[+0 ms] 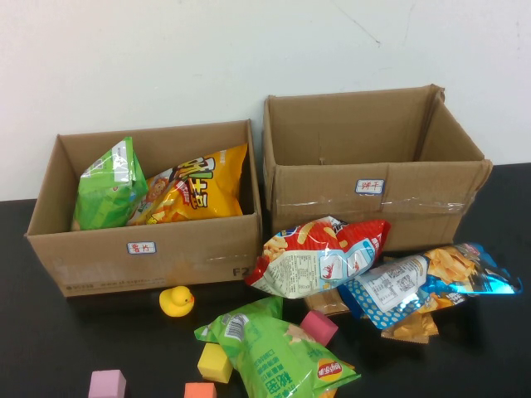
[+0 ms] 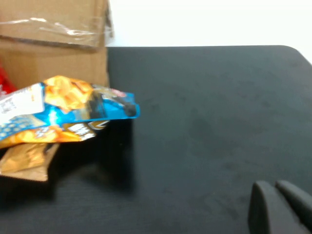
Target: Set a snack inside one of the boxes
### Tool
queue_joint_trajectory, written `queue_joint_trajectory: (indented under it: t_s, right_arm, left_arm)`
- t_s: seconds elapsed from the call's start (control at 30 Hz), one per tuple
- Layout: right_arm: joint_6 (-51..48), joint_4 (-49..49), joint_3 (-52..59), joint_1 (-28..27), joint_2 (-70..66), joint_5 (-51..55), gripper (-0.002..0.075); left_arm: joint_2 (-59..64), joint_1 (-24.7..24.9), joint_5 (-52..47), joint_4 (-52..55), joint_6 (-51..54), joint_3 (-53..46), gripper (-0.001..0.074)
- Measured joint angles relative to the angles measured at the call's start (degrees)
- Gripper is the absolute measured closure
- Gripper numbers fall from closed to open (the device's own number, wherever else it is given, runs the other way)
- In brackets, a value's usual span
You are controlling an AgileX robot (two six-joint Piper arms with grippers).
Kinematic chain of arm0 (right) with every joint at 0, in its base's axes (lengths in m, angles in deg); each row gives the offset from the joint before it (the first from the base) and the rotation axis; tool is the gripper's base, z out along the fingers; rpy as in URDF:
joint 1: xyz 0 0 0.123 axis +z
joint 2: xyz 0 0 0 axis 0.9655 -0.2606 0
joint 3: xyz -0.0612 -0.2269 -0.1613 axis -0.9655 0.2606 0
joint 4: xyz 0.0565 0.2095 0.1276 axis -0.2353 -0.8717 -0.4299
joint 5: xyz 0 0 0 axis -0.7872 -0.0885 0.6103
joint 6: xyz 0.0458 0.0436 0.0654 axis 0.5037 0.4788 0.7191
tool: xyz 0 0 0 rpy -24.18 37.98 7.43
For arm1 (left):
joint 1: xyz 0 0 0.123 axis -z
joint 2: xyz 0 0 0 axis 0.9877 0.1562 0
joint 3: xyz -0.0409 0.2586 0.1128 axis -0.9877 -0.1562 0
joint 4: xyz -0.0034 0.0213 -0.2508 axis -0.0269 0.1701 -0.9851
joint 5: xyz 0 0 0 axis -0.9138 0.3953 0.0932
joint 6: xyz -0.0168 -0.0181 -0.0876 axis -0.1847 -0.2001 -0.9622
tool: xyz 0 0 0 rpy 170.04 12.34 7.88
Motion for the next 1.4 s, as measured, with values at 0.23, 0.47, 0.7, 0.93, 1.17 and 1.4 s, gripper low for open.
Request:
queue_joint_trajectory:
  t_s: [0.23,0.47,0.7,0.93,1.17,1.4]
  right_arm:
    - [0.0,0.0,0.0,4.73,0.0,0.0,0.0727]
    - [0.0,0.0,0.0,5.22,0.0,0.0,0.0727]
    - [0.0,0.13,0.0,5.22,0.0,0.0,0.0727]
    - [0.0,0.39,0.0,5.22,0.0,0.0,0.0727]
    - [0.0,0.41,0.0,5.22,0.0,0.0,0.0727]
    - [0.15,-0.2,0.0,5.22,0.0,0.0,0.0727]
  left_arm:
    - [0.0,0.0,0.0,0.0,0.12,0.0,0.0738]
    - [0.0,0.0,0.0,0.0,0.12,0.0,0.0738]
    - [0.0,0.0,0.0,0.0,0.12,0.0,0.0738]
    - [0.0,0.0,0.0,0.0,0.12,0.0,0.0738]
    - [0.0,0.0,0.0,0.0,0.12,0.0,0.0738]
    - [0.0,0.0,0.58,-0.36,-0.3,0.0,0.0738]
